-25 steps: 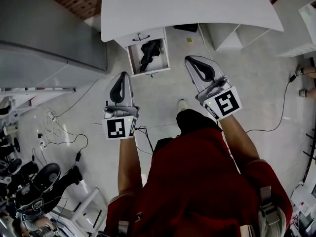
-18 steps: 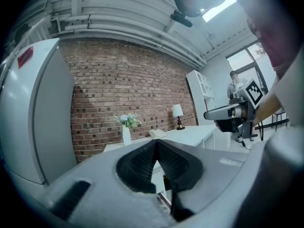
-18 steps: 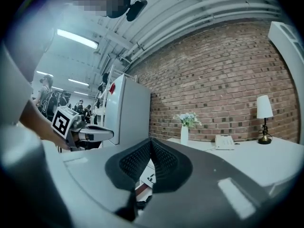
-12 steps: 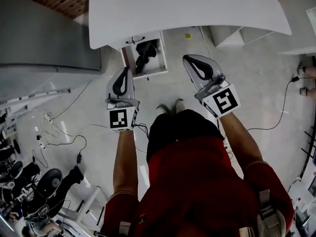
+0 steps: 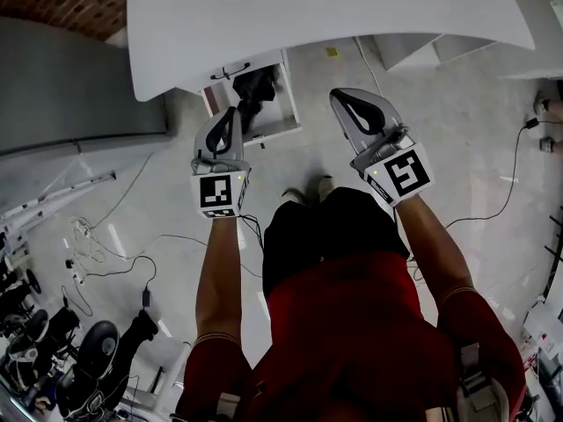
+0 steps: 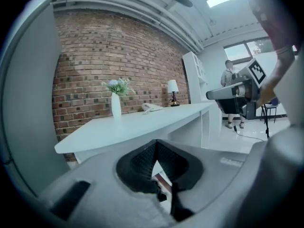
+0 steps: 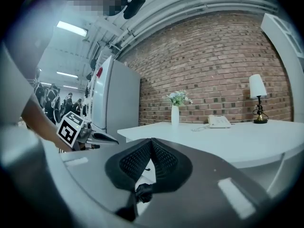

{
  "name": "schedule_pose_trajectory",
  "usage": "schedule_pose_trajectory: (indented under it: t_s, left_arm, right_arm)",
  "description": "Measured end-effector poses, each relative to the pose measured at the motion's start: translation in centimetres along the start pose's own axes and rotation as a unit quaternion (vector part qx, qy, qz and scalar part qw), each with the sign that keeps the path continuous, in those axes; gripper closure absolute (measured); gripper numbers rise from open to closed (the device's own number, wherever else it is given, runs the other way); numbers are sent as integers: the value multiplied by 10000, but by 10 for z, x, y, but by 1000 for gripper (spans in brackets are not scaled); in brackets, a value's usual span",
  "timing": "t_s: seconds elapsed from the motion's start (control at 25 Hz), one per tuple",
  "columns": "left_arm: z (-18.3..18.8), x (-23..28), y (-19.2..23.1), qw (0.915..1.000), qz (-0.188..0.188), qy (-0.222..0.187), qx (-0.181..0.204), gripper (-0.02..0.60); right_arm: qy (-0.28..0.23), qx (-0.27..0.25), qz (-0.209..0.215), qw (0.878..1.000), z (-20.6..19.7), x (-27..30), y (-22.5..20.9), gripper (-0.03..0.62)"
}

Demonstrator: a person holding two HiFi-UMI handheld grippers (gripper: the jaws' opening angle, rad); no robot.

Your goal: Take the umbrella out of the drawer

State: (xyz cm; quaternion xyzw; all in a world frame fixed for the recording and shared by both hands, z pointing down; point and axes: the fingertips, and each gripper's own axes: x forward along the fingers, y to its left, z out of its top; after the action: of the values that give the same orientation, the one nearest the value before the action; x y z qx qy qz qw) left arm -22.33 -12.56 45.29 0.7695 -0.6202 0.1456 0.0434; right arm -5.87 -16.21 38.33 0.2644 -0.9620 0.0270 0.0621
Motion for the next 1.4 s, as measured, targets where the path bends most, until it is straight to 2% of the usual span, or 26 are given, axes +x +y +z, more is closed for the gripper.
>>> schedule_pose_trajectory:
  t_s: [0.24,0.52,0.68,0.88,1.04,1.32,1.4]
  left_arm:
    - [-55,42,10,9997,-165,189,3,574]
    - [-118,89,13,9978,-365,558,49,510]
    - [-155,113,14,9955,-465,822,68,432]
    - [-192,140,15,9926,-605,1040,145,344]
    - [-232,164,14,9870,-755,1402,231,274]
    - [-291,197,16,9777,-846,1877,426,208]
    - [-310,204,16,9738,-880,2044,469,191]
  right_arm:
    - [107,-2,-92,9999,-55,23,-14,582]
    - [-64,21,-179,9998,-104,47,-36,582]
    - [72,0,-182,9998,-138,55,-47,582]
    - [-87,-9,-250,9997,-166,64,-59,582]
    - [-124,-23,-306,9995,-193,68,-68,582]
    - [-67,-78,-379,9992,-250,72,-82,582]
    - [-176,-98,-425,9989,-255,75,-86,582]
